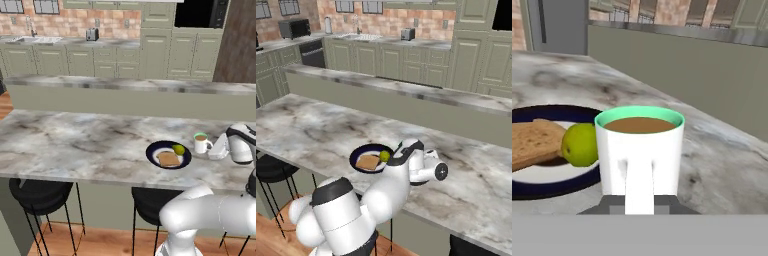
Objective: Pick up the brewed coffee from the coffee machine and place it next to the breakfast plate on the dining counter.
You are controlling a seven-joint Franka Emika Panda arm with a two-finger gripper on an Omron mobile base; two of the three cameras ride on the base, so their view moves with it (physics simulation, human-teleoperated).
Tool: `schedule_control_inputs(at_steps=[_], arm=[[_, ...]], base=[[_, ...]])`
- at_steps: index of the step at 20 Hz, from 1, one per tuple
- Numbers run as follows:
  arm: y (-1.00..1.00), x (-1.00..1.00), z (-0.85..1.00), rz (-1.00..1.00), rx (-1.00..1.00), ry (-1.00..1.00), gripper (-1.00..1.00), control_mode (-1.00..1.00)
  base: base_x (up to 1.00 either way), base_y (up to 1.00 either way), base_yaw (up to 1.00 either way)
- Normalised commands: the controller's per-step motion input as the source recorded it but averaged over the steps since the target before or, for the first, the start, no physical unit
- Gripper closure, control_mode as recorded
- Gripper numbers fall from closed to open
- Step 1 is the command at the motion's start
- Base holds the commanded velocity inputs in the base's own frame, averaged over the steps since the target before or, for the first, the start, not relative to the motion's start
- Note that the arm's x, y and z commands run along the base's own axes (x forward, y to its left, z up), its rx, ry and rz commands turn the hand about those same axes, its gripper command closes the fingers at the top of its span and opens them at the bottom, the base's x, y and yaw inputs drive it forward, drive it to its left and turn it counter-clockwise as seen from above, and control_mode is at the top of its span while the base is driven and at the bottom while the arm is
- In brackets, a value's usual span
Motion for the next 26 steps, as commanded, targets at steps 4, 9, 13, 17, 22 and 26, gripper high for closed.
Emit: schedule_control_inputs(at_steps=[4, 9, 13, 17, 22, 26], arm=[[-0.18, 0.27, -0.3, 0.0, 0.0, 0.0, 1.0, -1.0], [-0.11, 0.26, -0.35, 0.0, 0.0, 0.0, 1.0, -1.0], [-0.05, 0.28, -0.35, 0.0, 0.0, 0.0, 1.0, -1.0], [0.0, 0.26, -0.31, 0.0, 0.0, 0.0, 1.0, -1.0], [0.0, 0.06, -0.08, 0.0, 0.0, 0.0, -1.0, -1.0], [0.0, -0.1, 0.28, 0.0, 0.0, 0.0, -1.0, -1.0]], base=[[0.0, 0.0, 0.0], [0.0, 0.0, 0.0], [0.0, 0.0, 0.0], [0.0, 0.0, 0.0], [0.0, 0.0, 0.0], [0.0, 0.0, 0.0]])
